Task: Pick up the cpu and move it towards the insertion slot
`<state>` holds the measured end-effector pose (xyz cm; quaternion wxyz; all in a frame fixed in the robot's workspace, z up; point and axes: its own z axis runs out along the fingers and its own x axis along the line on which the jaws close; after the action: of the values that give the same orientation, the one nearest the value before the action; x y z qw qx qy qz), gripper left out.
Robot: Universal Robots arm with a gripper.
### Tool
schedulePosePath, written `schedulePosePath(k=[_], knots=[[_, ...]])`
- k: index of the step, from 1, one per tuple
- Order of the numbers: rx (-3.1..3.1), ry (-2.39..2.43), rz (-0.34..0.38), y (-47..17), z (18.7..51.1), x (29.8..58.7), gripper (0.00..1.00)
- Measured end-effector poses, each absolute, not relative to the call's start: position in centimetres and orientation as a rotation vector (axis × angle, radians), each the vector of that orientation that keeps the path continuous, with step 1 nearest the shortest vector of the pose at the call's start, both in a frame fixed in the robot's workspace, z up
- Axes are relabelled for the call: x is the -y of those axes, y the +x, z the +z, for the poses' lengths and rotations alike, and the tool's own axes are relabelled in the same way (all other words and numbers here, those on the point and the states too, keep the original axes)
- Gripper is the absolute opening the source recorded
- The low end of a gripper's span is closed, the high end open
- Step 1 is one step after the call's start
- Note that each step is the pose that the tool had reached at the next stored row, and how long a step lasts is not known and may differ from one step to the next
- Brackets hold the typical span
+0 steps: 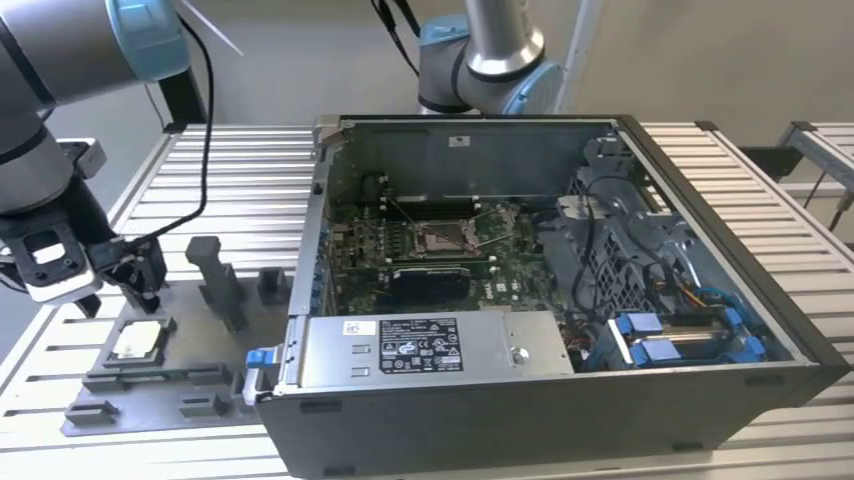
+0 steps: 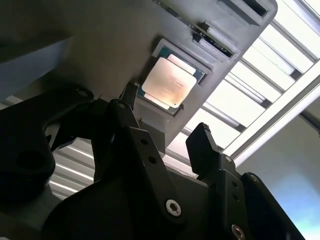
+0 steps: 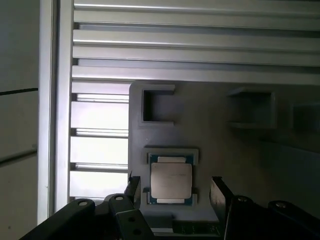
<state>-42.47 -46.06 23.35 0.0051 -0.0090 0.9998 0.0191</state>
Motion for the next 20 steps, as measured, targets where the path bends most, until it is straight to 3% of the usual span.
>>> schedulePosePath(k=[20], knots=[[-3.130,-0.087,0.059,-42.5,20.4,46.3,1.00]])
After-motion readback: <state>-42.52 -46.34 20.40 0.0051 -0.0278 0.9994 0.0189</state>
